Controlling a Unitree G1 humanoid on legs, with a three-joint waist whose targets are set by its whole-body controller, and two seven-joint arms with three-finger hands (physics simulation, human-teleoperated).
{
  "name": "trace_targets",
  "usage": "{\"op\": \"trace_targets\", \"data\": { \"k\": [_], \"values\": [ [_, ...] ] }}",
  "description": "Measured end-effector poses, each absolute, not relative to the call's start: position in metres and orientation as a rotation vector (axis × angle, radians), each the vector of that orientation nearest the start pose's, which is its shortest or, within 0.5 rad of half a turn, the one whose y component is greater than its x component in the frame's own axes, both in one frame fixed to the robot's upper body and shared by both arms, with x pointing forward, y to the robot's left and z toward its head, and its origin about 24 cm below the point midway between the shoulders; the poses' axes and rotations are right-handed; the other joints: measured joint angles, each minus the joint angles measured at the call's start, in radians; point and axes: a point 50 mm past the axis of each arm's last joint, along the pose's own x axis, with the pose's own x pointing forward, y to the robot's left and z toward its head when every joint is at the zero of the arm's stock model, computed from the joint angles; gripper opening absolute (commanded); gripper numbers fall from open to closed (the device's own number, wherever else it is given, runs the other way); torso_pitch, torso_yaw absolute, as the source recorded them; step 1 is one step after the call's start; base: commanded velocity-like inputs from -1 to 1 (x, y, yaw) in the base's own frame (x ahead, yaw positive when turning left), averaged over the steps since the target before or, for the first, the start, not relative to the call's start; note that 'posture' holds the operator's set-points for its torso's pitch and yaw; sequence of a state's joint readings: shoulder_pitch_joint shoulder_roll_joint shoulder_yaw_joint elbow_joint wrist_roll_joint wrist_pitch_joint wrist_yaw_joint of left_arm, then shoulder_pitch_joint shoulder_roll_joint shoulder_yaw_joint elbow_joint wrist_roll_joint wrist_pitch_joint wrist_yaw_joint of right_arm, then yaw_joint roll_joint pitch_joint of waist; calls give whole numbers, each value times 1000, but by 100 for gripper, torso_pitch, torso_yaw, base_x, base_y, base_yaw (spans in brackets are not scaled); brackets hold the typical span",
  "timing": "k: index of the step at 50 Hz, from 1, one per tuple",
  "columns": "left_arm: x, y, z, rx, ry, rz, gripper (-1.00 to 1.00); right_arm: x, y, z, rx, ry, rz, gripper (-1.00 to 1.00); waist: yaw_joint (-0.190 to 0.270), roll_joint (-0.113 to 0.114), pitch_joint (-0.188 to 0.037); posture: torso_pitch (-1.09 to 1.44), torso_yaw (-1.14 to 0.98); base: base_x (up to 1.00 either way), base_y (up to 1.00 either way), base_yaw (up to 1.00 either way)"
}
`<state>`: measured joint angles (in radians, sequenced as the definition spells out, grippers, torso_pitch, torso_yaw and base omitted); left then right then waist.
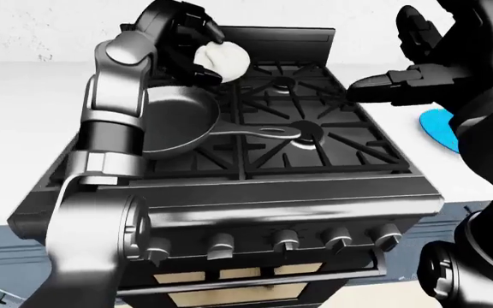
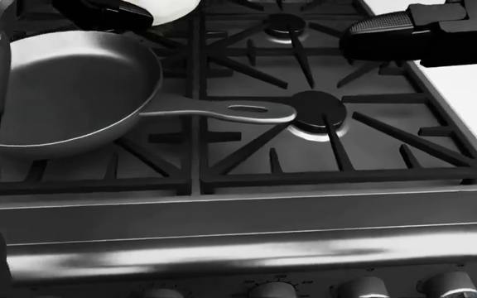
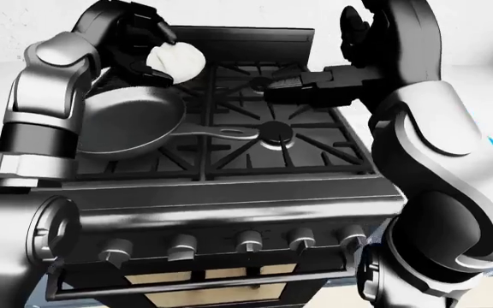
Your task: Pick the dumpling from the pan and place it on the plate.
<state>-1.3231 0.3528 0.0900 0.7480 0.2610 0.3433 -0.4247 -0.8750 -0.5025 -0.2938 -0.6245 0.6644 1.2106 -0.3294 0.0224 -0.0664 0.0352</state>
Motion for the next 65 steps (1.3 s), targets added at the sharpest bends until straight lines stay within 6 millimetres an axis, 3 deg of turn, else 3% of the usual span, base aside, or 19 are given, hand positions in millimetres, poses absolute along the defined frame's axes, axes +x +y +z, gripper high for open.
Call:
{"op": "trace_targets", "data": {
  "k": [1, 3, 6, 13, 16, 22, 26, 31, 34, 41, 46, 47, 50, 52, 56, 59, 60, 62, 65],
  "values": [
    [410, 157, 309, 497, -152, -230, -59, 260, -181, 321, -65, -322, 5, 100, -1, -24, -4, 0, 0, 0, -11, 0],
    [410, 152, 307, 499, -153, -247, -59, 261, -185, 319, -59, -308, -15, 100, -15, -4, 6, 0, 0, 0, -12, 0],
    [412, 146, 301, 502, -131, -276, -59, 263, -187, 317, -59, -291, -34, 100, -18, 3, 6, 0, 0, 0, -11, 0],
    [411, 151, 309, 501, -152, -253, -59, 262, -186, 319, -61, -306, -22, 100, -5, 65, 13, 0, 0, 0, -11, 0],
    [410, 150, 311, 501, -161, -253, -58, 262, -186, 320, -61, -309, -23, 100, -7, 107, 5, 0, 0, 0, -11, 0],
    [412, 161, 299, 491, -110, -228, -58, 263, -178, 316, -72, -286, 20, 100, -5, 94, -2, 0, 0, 0, -11, 0],
    [411, 159, 304, 494, -129, -232, -58, 262, -181, 319, -67, -308, 6, 100, -7, 52, 2, 0, 0, 0, -11, 0],
    [410, 157, 308, 495, -151, -232, -59, 261, -182, 321, -66, -318, 4, 100, -3, -20, -2, 0, 0, 0, -11, 0],
    [411, 148, 302, 499, -140, -265, -59, 262, -188, 318, -59, -297, -28, 100, -17, -2, 10, 0, 0, 0, -11, 0],
    [411, 151, 307, 496, -148, -255, -59, 261, -186, 321, -63, -313, -25, 100, -6, 55, 11, 0, 0, 0, -11, 0],
    [409, 152, 312, 498, -169, -247, -59, 260, -185, 322, -63, -317, -20, 100, -6, 107, 1, 0, 0, 0, -11, 0],
    [409, 154, 312, 496, -165, -242, -58, 260, -183, 320, -63, -314, -10, 100, 0, 96, 6, 0, 0, 0, -10, 0],
    [412, 162, 302, 487, -119, -225, -58, 263, -178, 316, -74, -286, 22, 100, -1, 97, 2, 0, 0, 0, -11, 0],
    [412, 161, 301, 489, -110, -225, -58, 263, -179, 317, -73, -288, 19, 100, -6, 84, -1, 0, 0, 0, -12, 0],
    [410, 158, 307, 491, -137, -231, -58, 261, -181, 321, -68, -315, 8, 100, -6, 40, 4, 0, 0, 0, -11, 0],
    [410, 158, 310, 490, -149, -229, -57, 260, -180, 321, -68, -319, 13, 100, -1, -11, -1, 0, 0, 0, -11, 0],
    [410, 157, 310, 490, -155, -232, -58, 260, -181, 321, -68, -319, 7, 100, -5, -19, -4, 0, 0, 0, -11, 0],
    [411, 151, 306, 494, -149, -253, -58, 261, -185, 318, -62, -306, -13, 100, -16, -3, 8, 0, 0, 0, -11, 0],
    [412, 147, 301, 495, -128, -274, -58, 264, -188, 316, -62, -287, -29, 100, -16, 12, 7, 0, 0, 0, -11, 0]
  ]
}}
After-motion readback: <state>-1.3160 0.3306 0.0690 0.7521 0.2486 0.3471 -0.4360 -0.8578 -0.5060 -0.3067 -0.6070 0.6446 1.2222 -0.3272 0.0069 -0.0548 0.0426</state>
